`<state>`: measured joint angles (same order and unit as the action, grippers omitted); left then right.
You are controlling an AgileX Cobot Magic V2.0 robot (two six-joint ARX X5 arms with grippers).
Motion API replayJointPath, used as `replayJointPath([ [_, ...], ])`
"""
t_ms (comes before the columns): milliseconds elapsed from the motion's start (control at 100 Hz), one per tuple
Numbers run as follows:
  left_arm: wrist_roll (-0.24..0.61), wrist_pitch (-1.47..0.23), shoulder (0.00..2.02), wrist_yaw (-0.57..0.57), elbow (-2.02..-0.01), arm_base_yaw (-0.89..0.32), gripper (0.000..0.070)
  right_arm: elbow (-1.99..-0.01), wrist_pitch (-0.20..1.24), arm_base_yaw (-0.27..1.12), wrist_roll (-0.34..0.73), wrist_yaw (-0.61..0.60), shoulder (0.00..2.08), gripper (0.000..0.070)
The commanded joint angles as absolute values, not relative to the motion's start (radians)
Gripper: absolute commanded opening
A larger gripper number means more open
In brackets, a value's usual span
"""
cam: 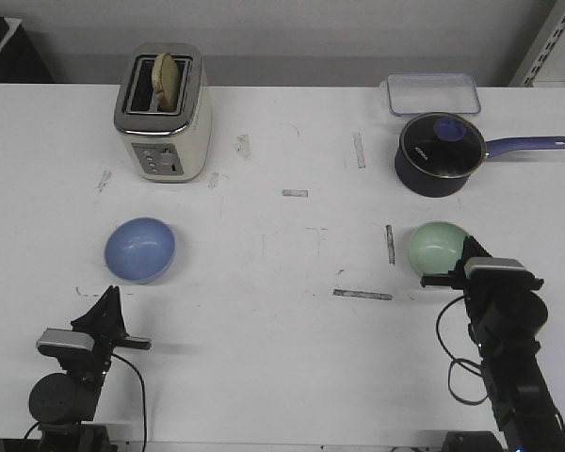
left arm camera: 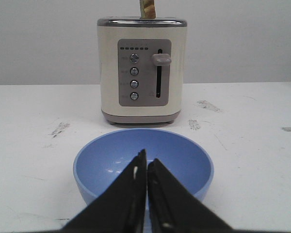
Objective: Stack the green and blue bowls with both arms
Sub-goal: 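Reach the right gripper to the rim of the pale green bowl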
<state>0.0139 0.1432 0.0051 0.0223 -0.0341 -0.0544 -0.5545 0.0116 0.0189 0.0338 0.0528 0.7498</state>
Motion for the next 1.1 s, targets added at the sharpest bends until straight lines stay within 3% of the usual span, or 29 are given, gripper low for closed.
replayJointPath([
  [0, 0.012, 0.159, 0.003, 0.019, -0.013, -0.052, 0.0001, -0.628, 0.075, 0.018, 0.082, 0.052, 0.816, 0.0007],
  [240, 0.012, 0.159, 0.003, 0.019, -0.013, -0.052, 0.0001, -0.853, 0.435, 0.014, 0.209, 0.047, 1.04, 0.0007],
  [480, 0.012, 0.159, 0.003, 0.019, -0.013, -0.052, 0.0001, -0.968, 0.603, -0.101, 0.323, -0.128, 1.149, 0.0009],
  [600, 0.012, 0.159, 0.003, 0.019, -0.013, -0.052, 0.0001, -1.008, 0.645, -0.176, 0.329, -0.208, 1.177, 0.0024],
  [640, 0.012, 0.158, 0.003, 0.019, -0.013, -0.052, 0.0001, -1.015, 0.653, -0.201, 0.329, -0.219, 1.182, 0.0057],
  [780, 0.012, 0.158, 0.003, 0.019, -0.013, -0.052, 0.0001, -1.015, 0.671, -0.287, 0.315, -0.253, 1.193, 0.0339],
  [840, 0.012, 0.159, 0.003, 0.019, -0.013, -0.052, 0.0001, -1.015, 0.686, -0.323, 0.304, -0.279, 1.201, 0.0411],
  [1090, 0.012, 0.159, 0.003, 0.019, -0.013, -0.052, 0.0001, -1.015, 0.696, -0.389, 0.188, -0.338, 1.283, 0.0425],
])
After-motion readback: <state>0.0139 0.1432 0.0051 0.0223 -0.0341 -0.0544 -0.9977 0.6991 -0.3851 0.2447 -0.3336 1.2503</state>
